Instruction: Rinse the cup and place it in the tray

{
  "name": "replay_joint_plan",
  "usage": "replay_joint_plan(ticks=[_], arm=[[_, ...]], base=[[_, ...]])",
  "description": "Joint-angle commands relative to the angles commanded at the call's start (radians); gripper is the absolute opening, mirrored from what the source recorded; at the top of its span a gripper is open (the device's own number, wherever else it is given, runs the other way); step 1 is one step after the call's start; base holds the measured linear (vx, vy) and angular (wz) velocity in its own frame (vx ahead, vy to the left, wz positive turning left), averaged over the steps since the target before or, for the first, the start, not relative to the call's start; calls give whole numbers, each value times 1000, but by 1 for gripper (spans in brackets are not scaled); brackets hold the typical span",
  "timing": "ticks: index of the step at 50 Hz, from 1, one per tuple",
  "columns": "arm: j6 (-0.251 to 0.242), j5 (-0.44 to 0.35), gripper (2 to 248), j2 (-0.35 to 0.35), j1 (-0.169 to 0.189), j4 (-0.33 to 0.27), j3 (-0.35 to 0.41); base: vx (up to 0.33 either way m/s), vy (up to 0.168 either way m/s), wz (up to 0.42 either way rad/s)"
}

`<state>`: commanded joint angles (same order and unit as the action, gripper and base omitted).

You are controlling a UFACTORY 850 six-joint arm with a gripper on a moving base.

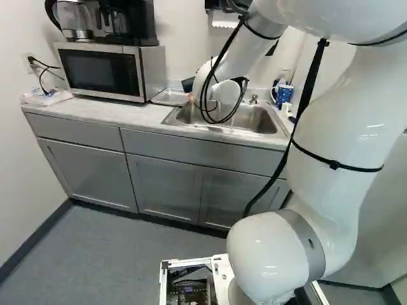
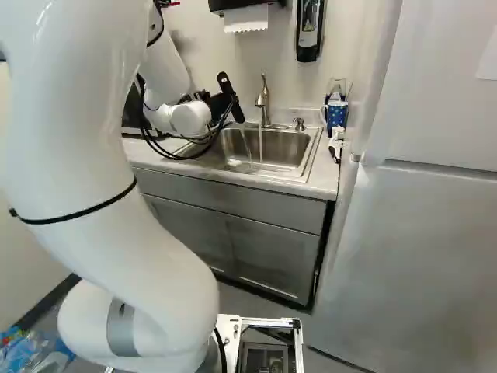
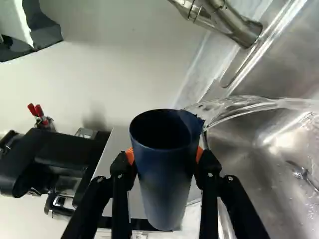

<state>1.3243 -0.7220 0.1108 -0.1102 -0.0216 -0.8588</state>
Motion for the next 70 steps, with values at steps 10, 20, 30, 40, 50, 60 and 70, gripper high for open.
replay_joint_plan(ticks=[10,20,30,40,50,60,70], arm=[[105,0,126,0,0,0,0],[210,0,126,0,0,0,0],[315,0,126,0,0,0,0],[420,0,126,0,0,0,0],[525,0,126,0,0,0,0],[630,0,126,0,0,0,0],[738,0,126,0,0,0,0]], base=[[0,0,0],[0,0,0],[0,0,0],[0,0,0],[0,0,0],[0,0,0],[0,0,0]])
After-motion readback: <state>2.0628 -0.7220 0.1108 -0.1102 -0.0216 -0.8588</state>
